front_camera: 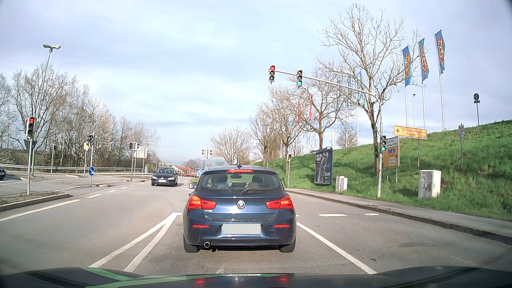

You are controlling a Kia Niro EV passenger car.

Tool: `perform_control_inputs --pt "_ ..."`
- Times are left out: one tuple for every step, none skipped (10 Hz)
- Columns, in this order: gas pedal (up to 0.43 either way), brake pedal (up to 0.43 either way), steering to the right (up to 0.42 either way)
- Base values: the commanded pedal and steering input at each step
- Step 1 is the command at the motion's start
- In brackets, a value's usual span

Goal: Follow the waypoints while adhering to traffic rules and regulations

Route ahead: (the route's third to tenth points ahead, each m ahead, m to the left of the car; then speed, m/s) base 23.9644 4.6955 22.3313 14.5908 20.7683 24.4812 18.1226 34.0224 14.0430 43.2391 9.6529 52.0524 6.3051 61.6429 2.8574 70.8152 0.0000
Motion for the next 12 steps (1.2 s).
perform_control_inputs --pt "0.0 0.409 -0.076" --pt "0.0 0.409 -0.075" --pt "0.0 0.409 -0.075" --pt "0.0 0.409 -0.075" --pt "0.0 0.402 -0.075" --pt "0.0 0.409 -0.075" --pt "0.0 0.409 -0.075" --pt "0.0 0.409 -0.075" --pt "0.0 0.409 -0.075" --pt "0.0 0.409 -0.075" --pt "0.0 0.409 -0.075" --pt "0.0 0.409 -0.075"
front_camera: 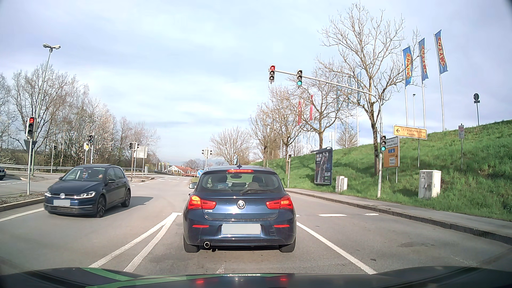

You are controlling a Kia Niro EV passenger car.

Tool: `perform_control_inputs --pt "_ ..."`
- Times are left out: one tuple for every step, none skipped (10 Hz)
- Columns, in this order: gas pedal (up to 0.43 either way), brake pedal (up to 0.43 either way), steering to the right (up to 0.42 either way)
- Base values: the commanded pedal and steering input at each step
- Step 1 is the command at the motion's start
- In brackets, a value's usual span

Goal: Follow the waypoints while adhering to traffic rules and regulations

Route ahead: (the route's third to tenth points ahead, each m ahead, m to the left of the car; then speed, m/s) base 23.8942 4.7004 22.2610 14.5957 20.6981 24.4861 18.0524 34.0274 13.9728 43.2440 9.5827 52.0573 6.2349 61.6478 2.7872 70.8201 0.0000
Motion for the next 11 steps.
perform_control_inputs --pt "0.0 0.409 -0.075" --pt "0.0 0.409 -0.075" --pt "0.0 0.409 -0.075" --pt "0.0 0.409 -0.075" --pt "0.0 0.409 -0.075" --pt "0.0 0.409 -0.075" --pt "0.0 0.409 -0.075" --pt "0.0 0.409 -0.075" --pt "0.0 0.409 -0.075" --pt "0.0 0.409 -0.075" --pt "0.0 0.409 -0.075"
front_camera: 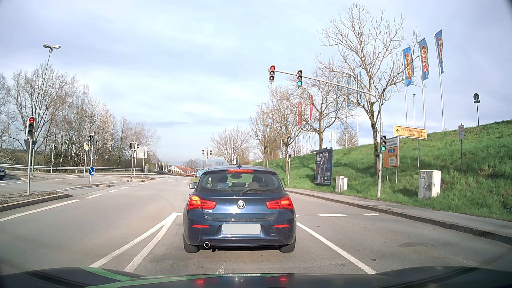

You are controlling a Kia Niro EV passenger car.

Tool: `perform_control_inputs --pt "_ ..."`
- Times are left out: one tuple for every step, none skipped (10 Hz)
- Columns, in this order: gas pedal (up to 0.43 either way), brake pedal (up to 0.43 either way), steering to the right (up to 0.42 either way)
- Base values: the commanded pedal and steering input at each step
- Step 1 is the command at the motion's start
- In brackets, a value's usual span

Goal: Follow the waypoints while adhering to traffic rules and regulations

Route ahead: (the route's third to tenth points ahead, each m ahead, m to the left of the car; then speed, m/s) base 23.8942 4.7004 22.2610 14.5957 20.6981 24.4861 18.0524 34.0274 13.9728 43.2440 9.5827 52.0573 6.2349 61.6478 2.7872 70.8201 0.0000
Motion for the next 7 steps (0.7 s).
perform_control_inputs --pt "0.0 0.409 -0.075" --pt "0.0 0.409 -0.075" --pt "0.0 0.409 -0.076" --pt "0.0 0.409 -0.075" --pt "0.0 0.409 -0.075" --pt "0.0 0.409 -0.075" --pt "0.0 0.409 -0.075"
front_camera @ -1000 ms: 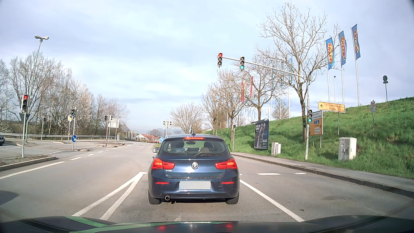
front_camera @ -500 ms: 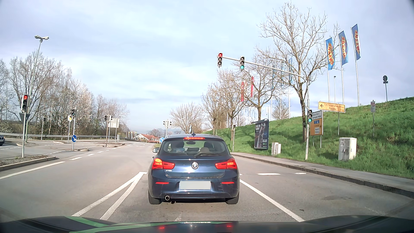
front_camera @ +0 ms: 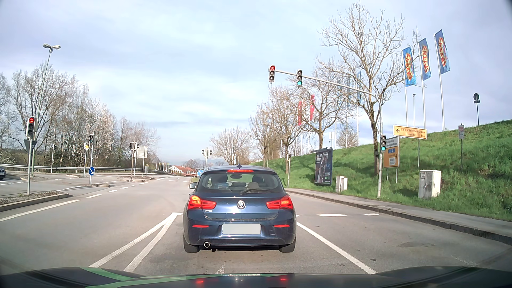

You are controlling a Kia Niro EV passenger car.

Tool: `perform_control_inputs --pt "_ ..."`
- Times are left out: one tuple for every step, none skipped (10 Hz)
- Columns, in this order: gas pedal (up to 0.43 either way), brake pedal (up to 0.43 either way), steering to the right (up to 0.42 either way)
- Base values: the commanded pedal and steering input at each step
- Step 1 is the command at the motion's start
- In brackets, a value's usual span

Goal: Follow the waypoints while adhering to traffic rules and regulations

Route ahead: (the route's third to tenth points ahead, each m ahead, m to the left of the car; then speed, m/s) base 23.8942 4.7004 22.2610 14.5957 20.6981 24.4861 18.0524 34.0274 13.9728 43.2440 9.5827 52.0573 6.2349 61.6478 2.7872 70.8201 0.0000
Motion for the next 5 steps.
perform_control_inputs --pt "0.0 0.409 -0.075" --pt "0.0 0.409 -0.075" --pt "0.0 0.409 -0.075" --pt "0.0 0.409 -0.075" --pt "0.0 0.409 -0.075"
